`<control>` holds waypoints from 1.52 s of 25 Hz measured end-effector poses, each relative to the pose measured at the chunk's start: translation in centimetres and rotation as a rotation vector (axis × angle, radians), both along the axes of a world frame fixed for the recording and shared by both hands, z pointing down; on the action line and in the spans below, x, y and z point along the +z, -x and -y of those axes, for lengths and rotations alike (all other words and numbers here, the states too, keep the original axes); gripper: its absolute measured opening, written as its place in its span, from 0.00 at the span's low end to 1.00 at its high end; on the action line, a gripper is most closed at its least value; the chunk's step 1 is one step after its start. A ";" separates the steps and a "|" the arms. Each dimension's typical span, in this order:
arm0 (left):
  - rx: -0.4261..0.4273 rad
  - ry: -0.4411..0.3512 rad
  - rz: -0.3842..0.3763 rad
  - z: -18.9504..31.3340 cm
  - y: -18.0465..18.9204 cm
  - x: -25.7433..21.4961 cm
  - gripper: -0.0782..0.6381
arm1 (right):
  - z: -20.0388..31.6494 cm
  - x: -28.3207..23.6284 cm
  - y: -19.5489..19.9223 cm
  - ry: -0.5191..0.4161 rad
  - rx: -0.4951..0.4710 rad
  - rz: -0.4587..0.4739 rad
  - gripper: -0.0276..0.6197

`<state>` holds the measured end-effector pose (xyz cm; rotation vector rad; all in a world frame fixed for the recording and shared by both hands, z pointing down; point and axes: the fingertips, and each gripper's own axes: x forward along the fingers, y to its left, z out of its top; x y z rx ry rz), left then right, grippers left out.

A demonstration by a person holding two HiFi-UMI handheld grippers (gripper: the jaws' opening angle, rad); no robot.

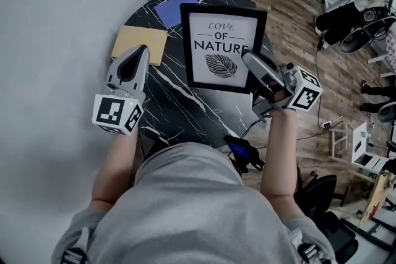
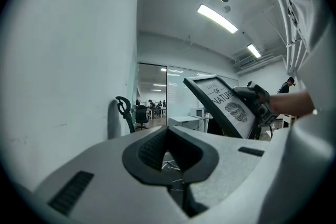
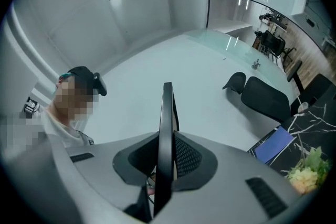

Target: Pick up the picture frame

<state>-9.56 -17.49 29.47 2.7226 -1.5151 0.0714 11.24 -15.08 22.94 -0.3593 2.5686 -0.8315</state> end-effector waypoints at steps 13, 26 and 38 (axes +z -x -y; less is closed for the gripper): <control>-0.016 -0.025 0.010 -1.3 -0.6 -1.9 0.12 | -1.9 -3.8 -1.0 -0.046 -0.026 0.153 0.15; -0.008 -0.014 -0.008 -0.9 -0.5 -0.5 0.12 | -2.0 -3.6 -1.1 -0.069 -0.014 0.176 0.15; -0.009 -0.003 -0.004 -1.0 -0.6 -0.4 0.12 | -2.3 -4.2 -0.9 -0.079 -0.022 0.178 0.15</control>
